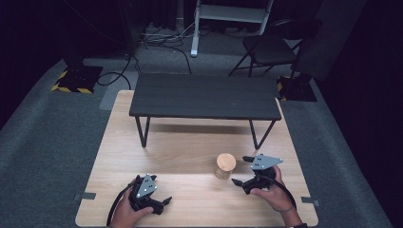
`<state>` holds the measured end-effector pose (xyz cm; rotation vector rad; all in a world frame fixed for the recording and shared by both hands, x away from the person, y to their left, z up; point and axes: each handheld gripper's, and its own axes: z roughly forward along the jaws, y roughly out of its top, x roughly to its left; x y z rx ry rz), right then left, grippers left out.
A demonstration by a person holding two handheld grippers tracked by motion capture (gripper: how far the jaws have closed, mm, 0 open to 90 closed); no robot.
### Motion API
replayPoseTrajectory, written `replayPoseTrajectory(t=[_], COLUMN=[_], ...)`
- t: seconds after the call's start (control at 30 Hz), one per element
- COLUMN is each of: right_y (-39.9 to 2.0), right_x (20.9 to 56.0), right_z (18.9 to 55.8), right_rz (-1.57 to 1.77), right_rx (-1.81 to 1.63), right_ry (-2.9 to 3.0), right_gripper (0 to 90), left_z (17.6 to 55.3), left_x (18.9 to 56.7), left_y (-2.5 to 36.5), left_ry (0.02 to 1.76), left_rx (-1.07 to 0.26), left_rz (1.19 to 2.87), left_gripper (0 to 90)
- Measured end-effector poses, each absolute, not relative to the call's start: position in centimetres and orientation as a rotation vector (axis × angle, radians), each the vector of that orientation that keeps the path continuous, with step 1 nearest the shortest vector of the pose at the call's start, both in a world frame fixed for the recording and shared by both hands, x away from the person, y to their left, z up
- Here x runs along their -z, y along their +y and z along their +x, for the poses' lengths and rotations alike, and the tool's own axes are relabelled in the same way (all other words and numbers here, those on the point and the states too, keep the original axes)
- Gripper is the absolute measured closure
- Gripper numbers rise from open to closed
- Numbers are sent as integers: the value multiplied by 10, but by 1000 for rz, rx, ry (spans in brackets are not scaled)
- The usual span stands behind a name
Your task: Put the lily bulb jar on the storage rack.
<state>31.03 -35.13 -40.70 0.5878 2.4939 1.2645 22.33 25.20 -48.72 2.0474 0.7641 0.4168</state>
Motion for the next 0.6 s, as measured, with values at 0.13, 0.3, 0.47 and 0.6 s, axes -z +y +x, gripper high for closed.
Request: replayPoseTrajectory(t=[0.13,0.3,0.47,0.6], right_y=[-340,-331,-320,-310], right_x=[406,407,408,411], right_z=[317,325,335,341], right_rz=[576,591,607,616], right_rx=[-1252,-1251,-1233,-1212], right_ry=[2509,2519,2534,2547], right_gripper=[22,22,22,35], left_z=[224,224,224,224], left_x=[487,487,487,487], left_y=[252,252,252,252], left_ry=[763,762,762,762], left_rx=[-416,-416,-415,-415], left_rz=[2048,2048,2048,2048], left_gripper=[5,5,5,5])
